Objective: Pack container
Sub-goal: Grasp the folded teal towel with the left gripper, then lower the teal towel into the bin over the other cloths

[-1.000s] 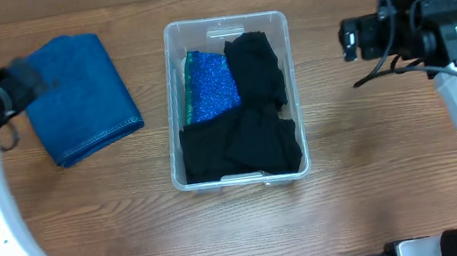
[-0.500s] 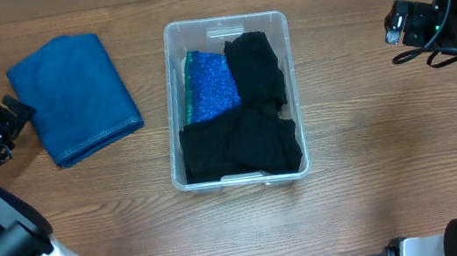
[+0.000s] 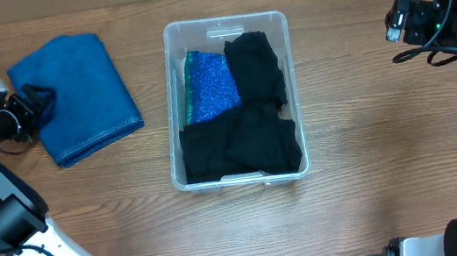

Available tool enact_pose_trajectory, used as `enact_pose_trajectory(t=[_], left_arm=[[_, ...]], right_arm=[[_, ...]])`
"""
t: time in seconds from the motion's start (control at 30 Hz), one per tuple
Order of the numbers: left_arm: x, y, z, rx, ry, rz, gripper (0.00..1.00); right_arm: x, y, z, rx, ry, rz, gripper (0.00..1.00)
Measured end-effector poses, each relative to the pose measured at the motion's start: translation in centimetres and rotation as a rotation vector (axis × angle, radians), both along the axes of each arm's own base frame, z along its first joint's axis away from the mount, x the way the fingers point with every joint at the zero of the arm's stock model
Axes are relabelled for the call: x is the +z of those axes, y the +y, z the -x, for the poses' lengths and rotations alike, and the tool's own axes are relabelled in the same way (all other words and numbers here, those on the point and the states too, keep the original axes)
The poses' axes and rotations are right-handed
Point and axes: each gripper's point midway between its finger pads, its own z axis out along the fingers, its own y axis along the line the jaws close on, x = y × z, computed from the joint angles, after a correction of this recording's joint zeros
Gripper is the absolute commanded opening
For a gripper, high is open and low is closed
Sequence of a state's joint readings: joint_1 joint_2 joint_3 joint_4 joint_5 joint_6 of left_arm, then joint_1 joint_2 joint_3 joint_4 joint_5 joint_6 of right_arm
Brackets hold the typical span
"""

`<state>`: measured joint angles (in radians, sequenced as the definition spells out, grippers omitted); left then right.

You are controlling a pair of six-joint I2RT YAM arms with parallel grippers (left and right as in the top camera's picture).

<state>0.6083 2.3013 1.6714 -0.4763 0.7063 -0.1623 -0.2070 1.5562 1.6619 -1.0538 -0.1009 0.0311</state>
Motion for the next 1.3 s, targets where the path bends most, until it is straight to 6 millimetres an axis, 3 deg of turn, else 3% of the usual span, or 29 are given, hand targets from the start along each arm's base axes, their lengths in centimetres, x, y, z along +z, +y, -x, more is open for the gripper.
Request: enact_pose_trajectory(t=[0.03, 0.1, 0.2, 0.43, 0.53, 0.6, 0.7, 0.83, 0.93, 1.0, 1.13, 1.2, 1.3], left_arm=[[-0.1, -0.1, -0.1, 0.002, 0.0, 0.006, 0.68], [-0.4, -0.4, -0.3, 0.011, 0.012, 0.019, 0.33], [-1.2, -1.2, -0.2, 0.015, 0.039, 0.056, 0.04], [-0.8, -2.9, 0.3, 0.006, 0.065, 0.158, 0.04], [0.5, -4.3, 0.7, -0.01, 0.087, 0.174, 0.04], [2.8, -5.4, 0.7, -0.031, 0.067, 0.149, 0.04], [9.0, -7.5, 0.2, -0.072, -0.025, 0.07, 0.04], [20.4, -11.9, 1.0, -0.115, -0.204, -0.137, 0.04], [29.8, -16.1, 3.5, -0.147, -0.401, -0.262, 0.04], [33.6, -19.4, 5.2, -0.19, -0.49, -0.294, 0.04], [37.2, -27.8, 8.3, -0.341, -0.598, -0.287, 0.04], [37.5, -31.9, 9.4, -0.419, -0.612, -0.255, 0.04], [36.2, -36.8, 10.7, -0.484, -0.554, -0.2, 0.04]], right_arm=[[0.0, 0.0, 0.0, -0.003, 0.0, -0.001, 1.0], [0.0, 0.0, 0.0, -0.006, 0.0, -0.005, 1.0], [0.0, 0.0, 0.0, -0.01, 0.0, -0.008, 1.0], [0.0, 0.0, 0.0, -0.014, 0.0, -0.011, 1.0], [0.0, 0.0, 0.0, -0.014, 0.0, -0.011, 1.0], [0.0, 0.0, 0.0, -0.014, 0.001, -0.011, 1.0], [0.0, 0.0, 0.0, -0.013, 0.002, -0.011, 1.0], [-0.1, 0.0, 0.1, -0.014, 0.004, -0.012, 1.0], [-0.1, 0.0, 0.1, -0.014, 0.004, -0.012, 1.0], [-0.1, 0.0, 0.1, -0.014, 0.004, -0.012, 1.0], [-0.1, 0.0, 0.1, -0.014, 0.004, -0.012, 1.0], [-0.1, 0.0, 0.1, -0.015, 0.004, -0.012, 1.0], [-0.1, 0.0, 0.1, -0.014, 0.007, -0.012, 1.0]])
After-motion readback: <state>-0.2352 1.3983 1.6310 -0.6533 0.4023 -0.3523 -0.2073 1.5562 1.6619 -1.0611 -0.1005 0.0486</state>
